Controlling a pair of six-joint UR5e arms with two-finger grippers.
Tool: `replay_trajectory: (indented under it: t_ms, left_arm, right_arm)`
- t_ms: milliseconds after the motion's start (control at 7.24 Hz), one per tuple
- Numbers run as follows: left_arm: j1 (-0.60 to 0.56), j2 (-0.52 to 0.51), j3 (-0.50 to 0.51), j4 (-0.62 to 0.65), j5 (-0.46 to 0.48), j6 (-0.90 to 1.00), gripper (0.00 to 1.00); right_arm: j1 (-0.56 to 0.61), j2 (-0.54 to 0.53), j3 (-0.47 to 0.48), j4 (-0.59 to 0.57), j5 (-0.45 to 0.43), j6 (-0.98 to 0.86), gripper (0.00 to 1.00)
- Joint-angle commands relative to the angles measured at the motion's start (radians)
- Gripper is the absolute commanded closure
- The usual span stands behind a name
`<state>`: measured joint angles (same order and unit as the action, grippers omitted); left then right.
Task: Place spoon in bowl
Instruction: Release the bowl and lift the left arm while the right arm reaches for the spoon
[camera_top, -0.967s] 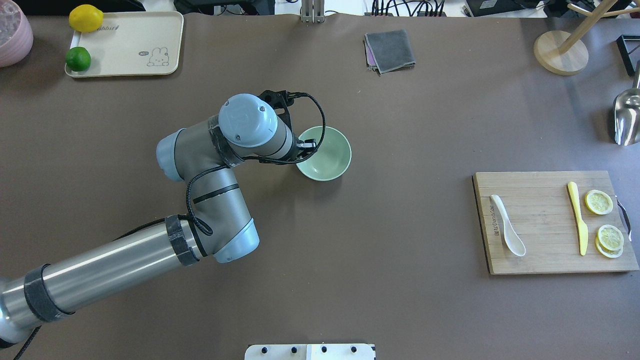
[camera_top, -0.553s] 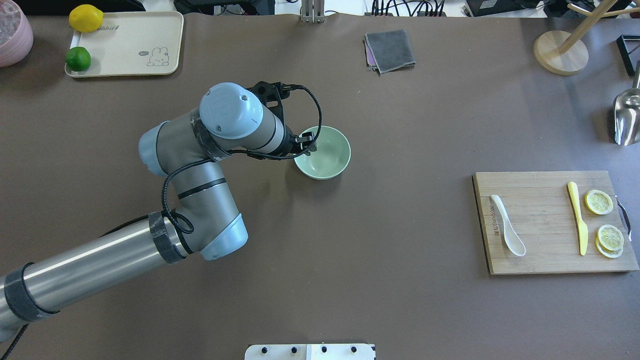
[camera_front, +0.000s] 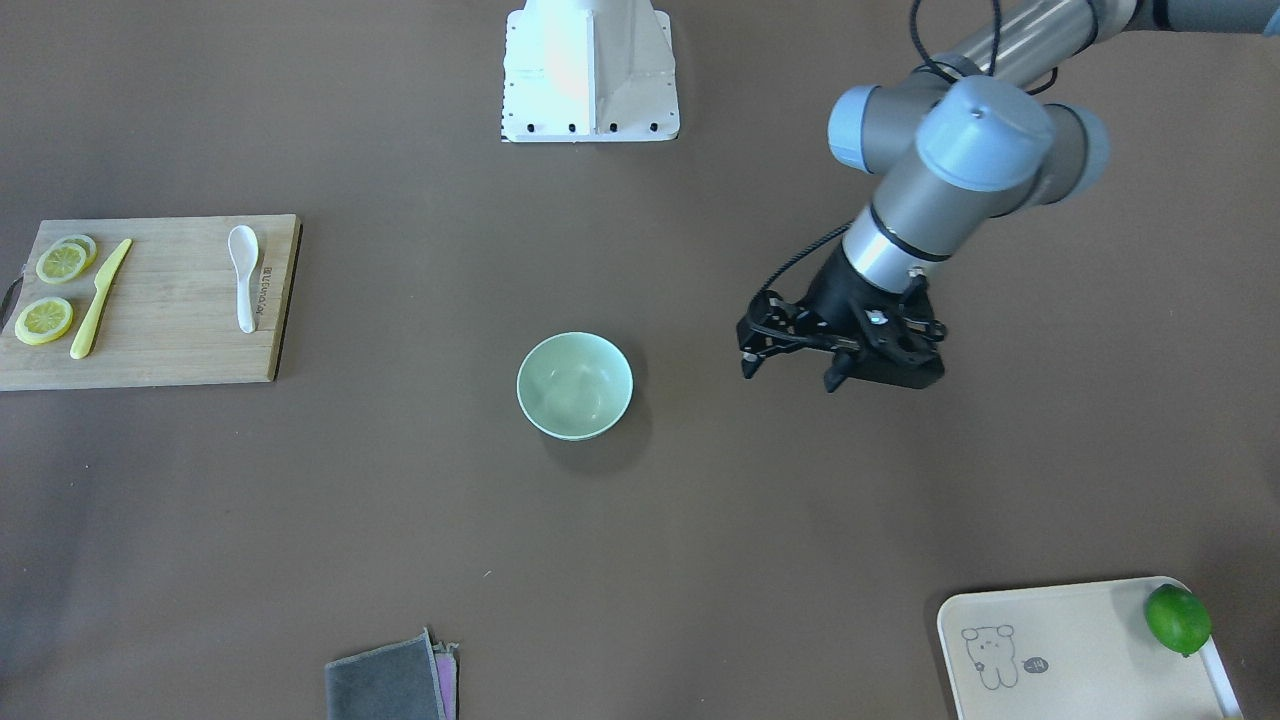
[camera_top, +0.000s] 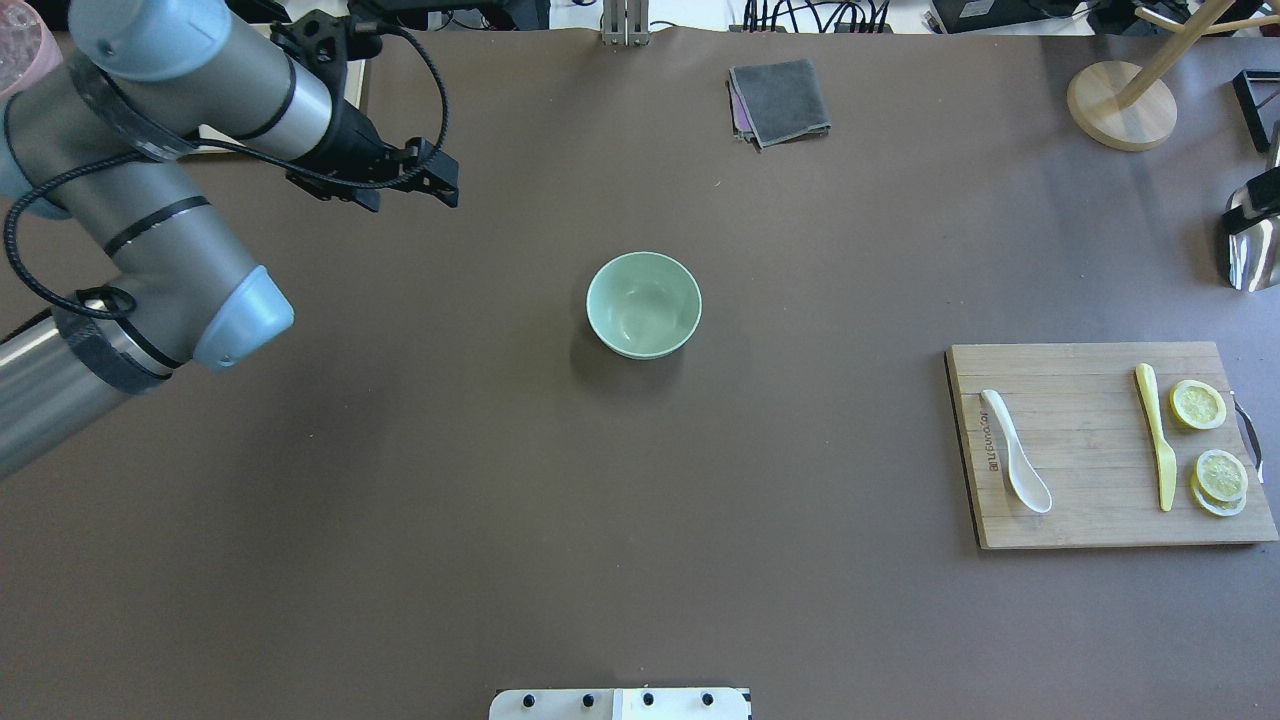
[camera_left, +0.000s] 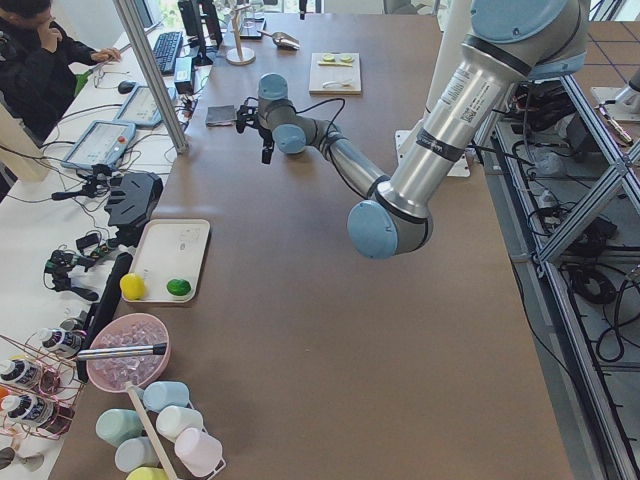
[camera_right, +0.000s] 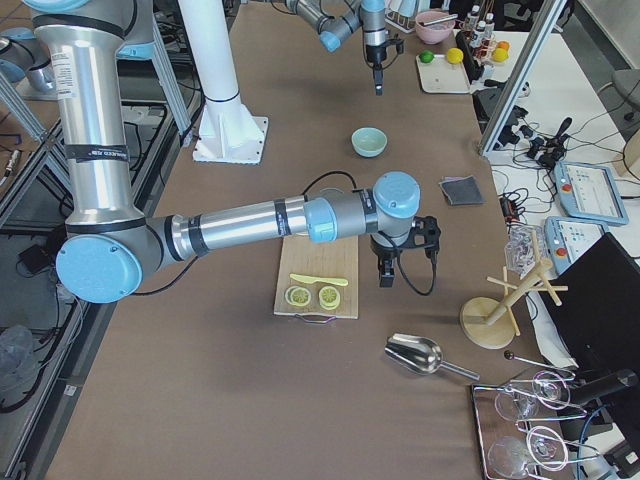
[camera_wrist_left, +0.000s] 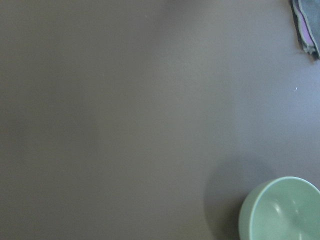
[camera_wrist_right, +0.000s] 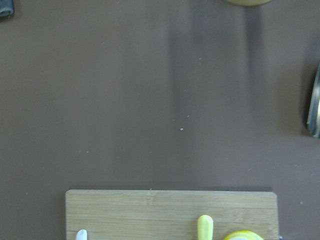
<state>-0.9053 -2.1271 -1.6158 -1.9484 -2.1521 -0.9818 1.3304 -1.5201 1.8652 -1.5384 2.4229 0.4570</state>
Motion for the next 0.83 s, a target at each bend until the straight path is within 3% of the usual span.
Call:
replay_trajectory:
  t_ms: [0, 138, 414, 691]
  left_arm:
    - [-0.05, 0.03, -0.012, 0.0, -0.026, 0.068, 0.02]
    - [-0.052, 0.03, -0.013, -0.001, -0.025, 0.068, 0.02]
    - [-0.052, 0.036, -0.013, -0.001, -0.023, 0.068, 0.02]
    - [-0.053, 0.036, -0.013, -0.001, -0.022, 0.068, 0.02]
  right_arm:
    - [-0.22, -0.095, 0.072, 0.18, -0.127, 0.153, 0.0]
    - [-0.309, -0.142, 0.062, 0.349, -0.189, 0.236, 0.0]
    - [-0.481, -0.131, 0.057, 0.382, -0.273, 0.334, 0.0]
    - [-0.546, -0.105, 0.019, 0.383, -0.287, 0.333, 0.0]
